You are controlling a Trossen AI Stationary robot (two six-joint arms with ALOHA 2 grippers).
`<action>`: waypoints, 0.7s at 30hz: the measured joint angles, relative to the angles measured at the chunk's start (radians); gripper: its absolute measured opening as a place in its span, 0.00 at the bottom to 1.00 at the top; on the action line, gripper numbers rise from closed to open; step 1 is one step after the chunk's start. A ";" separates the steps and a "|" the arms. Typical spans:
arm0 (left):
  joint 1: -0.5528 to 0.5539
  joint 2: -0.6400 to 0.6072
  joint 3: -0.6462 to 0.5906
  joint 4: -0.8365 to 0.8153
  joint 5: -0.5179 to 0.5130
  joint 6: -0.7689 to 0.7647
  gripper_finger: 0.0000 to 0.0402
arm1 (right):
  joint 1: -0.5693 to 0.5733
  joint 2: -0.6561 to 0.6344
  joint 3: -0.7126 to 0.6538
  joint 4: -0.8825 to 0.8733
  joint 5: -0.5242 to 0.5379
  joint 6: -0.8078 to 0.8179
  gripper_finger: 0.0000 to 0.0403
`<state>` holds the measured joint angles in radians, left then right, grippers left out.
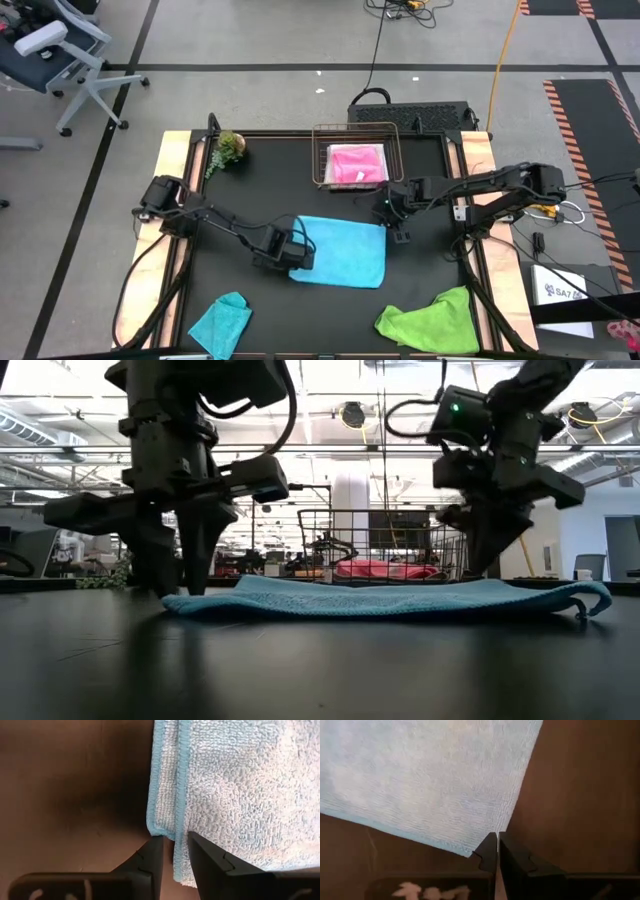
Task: Fold microfiber towels
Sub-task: Fold the right blue towel
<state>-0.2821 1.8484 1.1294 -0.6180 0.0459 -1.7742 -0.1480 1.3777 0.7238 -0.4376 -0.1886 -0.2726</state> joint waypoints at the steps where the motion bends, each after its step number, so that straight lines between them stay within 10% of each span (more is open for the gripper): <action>1: 0.006 0.000 0.000 0.000 0.000 0.005 0.23 | -0.001 0.000 -0.008 0.009 0.001 0.000 0.02; 21: -0.010 0.000 0.007 0.036 -0.031 0.018 0.01 | -0.002 -0.001 -0.019 0.015 0.006 0.052 0.02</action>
<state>-0.2918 1.8484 1.1365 -0.5818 0.0151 -1.7566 -0.1497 1.3770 0.7044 -0.4221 -0.1829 -0.2211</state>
